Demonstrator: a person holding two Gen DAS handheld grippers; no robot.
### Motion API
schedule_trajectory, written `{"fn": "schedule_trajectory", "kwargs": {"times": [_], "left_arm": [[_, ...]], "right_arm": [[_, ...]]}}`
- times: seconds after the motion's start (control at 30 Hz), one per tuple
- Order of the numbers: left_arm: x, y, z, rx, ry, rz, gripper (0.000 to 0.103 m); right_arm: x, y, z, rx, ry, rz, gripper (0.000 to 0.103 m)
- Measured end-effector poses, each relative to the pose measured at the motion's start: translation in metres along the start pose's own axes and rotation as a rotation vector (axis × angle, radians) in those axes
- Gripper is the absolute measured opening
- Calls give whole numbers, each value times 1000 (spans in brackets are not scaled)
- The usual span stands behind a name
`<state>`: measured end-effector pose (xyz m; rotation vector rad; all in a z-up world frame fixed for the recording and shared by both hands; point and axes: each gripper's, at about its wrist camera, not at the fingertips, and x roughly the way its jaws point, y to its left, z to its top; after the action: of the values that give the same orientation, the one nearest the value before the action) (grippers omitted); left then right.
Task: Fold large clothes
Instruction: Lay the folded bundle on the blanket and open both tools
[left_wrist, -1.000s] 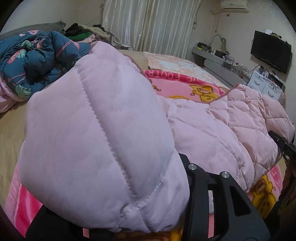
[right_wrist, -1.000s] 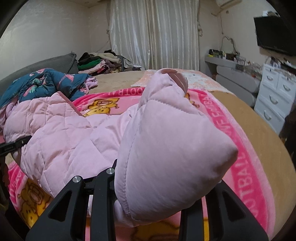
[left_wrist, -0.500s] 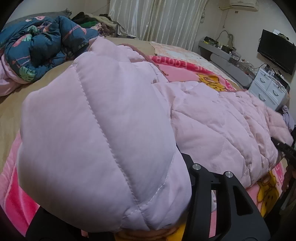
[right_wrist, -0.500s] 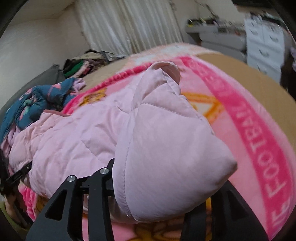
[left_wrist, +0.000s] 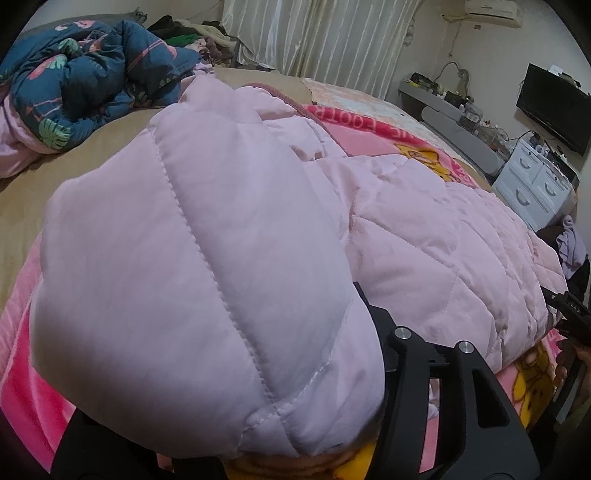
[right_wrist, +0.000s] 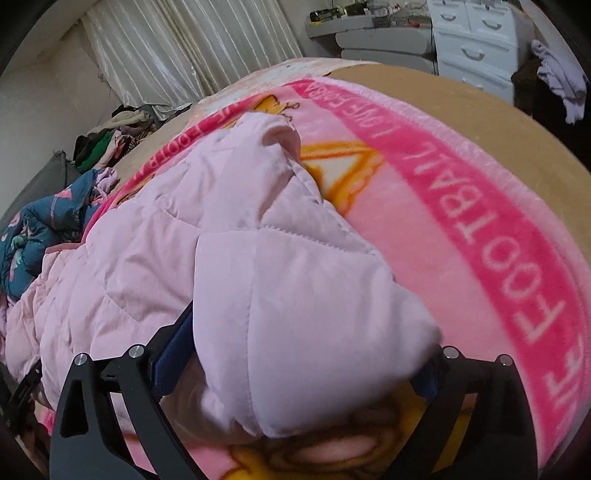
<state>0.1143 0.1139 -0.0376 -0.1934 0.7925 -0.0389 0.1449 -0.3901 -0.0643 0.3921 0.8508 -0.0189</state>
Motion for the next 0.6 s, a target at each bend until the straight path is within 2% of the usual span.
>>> {"fn": "schedule_trajectory", "kwargs": {"times": [0.1, 0.17, 0.27, 0.43, 0.6], "left_arm": [[-1, 6, -3, -30, 11, -12, 58], [-2, 11, -6, -54, 18, -16, 68], [-8, 20, -12, -83, 24, -27, 75], [-28, 32, -24, -110, 13, -40, 82], [-53, 34, -30, -121, -11, -41, 83]], "right_arm": [[-8, -2, -3, -7, -21, -20, 96], [-18, -1, -5, -18, -46, -41, 97], [-32, 1, -4, -38, -76, -60, 98], [-53, 11, -10, -102, -128, -75, 99], [-71, 28, -20, -179, -164, -69, 99]]}}
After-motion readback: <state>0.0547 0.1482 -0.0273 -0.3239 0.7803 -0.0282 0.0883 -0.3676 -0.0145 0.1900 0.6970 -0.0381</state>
